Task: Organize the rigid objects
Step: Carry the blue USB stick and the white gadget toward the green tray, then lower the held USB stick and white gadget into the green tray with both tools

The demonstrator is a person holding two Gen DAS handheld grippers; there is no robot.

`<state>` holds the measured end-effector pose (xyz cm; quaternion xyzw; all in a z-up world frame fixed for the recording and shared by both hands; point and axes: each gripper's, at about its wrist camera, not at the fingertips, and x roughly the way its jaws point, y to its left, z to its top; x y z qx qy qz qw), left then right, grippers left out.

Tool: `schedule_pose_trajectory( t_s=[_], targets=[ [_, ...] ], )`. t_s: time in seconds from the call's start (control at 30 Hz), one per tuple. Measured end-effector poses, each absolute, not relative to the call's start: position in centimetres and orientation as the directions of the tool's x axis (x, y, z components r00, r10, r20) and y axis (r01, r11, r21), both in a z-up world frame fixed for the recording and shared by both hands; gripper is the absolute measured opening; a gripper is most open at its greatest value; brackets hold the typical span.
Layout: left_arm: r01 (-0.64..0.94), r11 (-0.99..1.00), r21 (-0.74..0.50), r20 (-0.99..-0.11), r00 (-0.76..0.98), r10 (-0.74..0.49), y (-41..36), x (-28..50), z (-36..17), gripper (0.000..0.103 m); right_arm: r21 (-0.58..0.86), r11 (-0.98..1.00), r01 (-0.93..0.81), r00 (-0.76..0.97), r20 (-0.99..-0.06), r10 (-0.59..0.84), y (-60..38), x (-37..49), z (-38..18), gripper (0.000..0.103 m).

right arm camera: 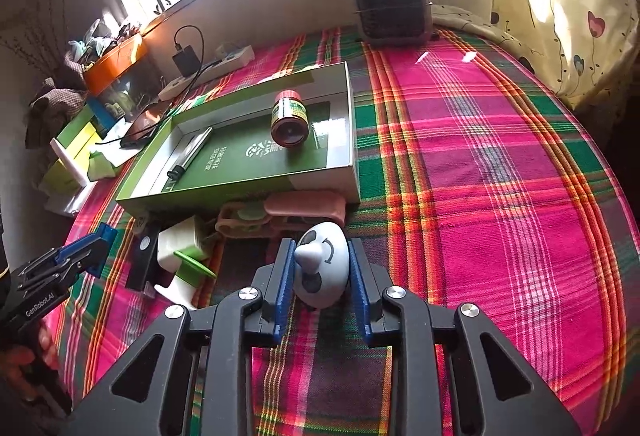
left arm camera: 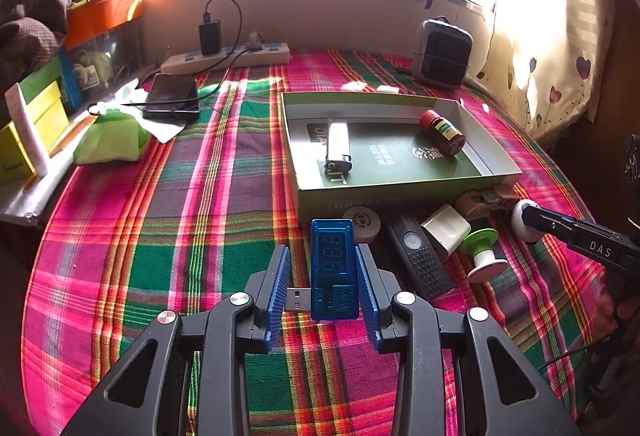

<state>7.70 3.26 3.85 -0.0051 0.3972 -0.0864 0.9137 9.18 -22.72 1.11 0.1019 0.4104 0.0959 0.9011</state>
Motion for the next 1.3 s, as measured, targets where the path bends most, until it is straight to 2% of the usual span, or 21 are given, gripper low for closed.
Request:
schedule_pose_trajectory(
  t_s=[0.57,0.97,1.3],
  targets=[
    [0.182,0.979,-0.096,-0.694,0.693,-0.197,3.0,10.4,6.8,0.032,0.275,0.950,-0.148,0.692,-0.658,0.298,-21.9,9.8,5.1,0.027],
    [0.209,0.969,-0.135,-0.693,0.678,-0.243,1.9,15.6,7.4,0.032,0.255,0.940,-0.226,0.673,-0.656,0.340,-19.1,14.2,6.3,0.028],
    [0.215,0.968,-0.130,-0.726,0.644,-0.241,1.0,19.7,6.1,0.032,0.249,0.928,-0.277,0.620,-0.692,0.371,-16.4,18.0,4.7,0.028]
  ],
)
